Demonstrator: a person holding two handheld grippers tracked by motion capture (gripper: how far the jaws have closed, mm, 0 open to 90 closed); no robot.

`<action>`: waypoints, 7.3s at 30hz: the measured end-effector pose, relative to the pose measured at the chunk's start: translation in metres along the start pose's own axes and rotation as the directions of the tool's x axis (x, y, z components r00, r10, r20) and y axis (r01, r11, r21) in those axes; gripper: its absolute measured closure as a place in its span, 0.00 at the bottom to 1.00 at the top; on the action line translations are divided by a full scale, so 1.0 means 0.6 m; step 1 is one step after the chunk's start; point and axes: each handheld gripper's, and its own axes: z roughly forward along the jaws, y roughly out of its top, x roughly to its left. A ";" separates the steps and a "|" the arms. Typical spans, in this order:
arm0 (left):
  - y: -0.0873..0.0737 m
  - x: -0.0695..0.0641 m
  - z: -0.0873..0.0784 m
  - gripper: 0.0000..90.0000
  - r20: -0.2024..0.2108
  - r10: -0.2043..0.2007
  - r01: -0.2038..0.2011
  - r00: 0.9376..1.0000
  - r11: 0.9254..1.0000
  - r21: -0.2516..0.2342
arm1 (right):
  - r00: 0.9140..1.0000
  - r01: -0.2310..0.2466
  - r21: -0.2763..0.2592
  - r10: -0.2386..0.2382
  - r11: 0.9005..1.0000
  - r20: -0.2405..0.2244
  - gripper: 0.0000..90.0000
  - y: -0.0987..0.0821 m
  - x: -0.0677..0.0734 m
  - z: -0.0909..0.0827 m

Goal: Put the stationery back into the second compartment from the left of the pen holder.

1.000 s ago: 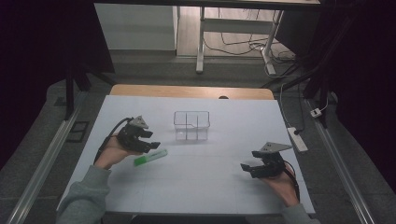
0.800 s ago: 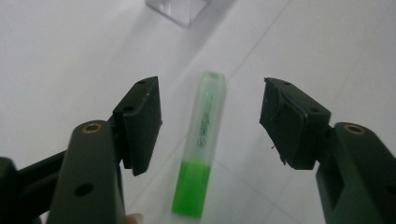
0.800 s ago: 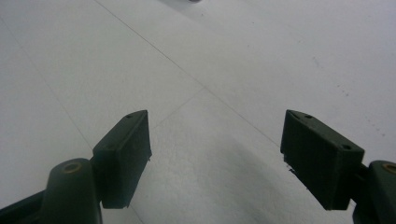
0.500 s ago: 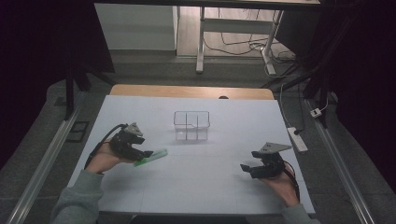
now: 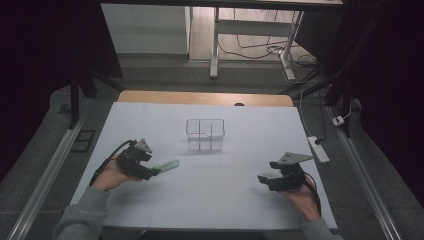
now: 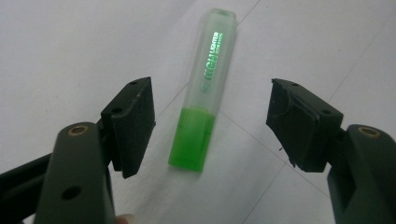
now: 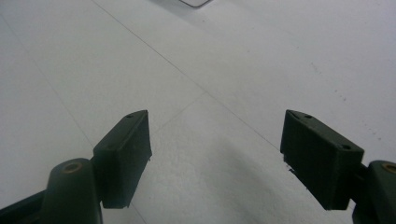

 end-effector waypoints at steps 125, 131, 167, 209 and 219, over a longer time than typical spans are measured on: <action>0.093 -0.116 0.038 0.74 0.092 0.336 -0.321 0.938 0.936 -0.142 | 0.996 0.049 -0.012 -0.050 0.999 -0.077 0.27 0.025 0.037 0.026; 0.105 -0.128 0.046 0.74 0.096 0.358 -0.343 0.929 0.929 -0.141 | 0.993 0.066 -0.016 -0.067 0.998 -0.095 0.28 0.032 0.046 0.028; 0.138 -0.181 0.094 0.74 0.126 0.471 -0.465 0.873 0.882 -0.078 | 0.940 0.288 0.024 -0.278 0.957 -0.197 0.32 0.101 0.122 0.063; 0.145 -0.145 0.061 0.44 0.179 0.248 -0.202 0.952 0.949 -0.243 | 0.864 0.492 0.082 -0.475 0.867 -0.166 0.73 0.114 0.151 0.088; 0.138 -0.130 0.058 0.40 0.196 0.147 -0.087 0.969 0.954 -0.286 | 0.901 0.418 0.022 -0.411 0.908 -0.140 0.73 0.115 0.138 0.081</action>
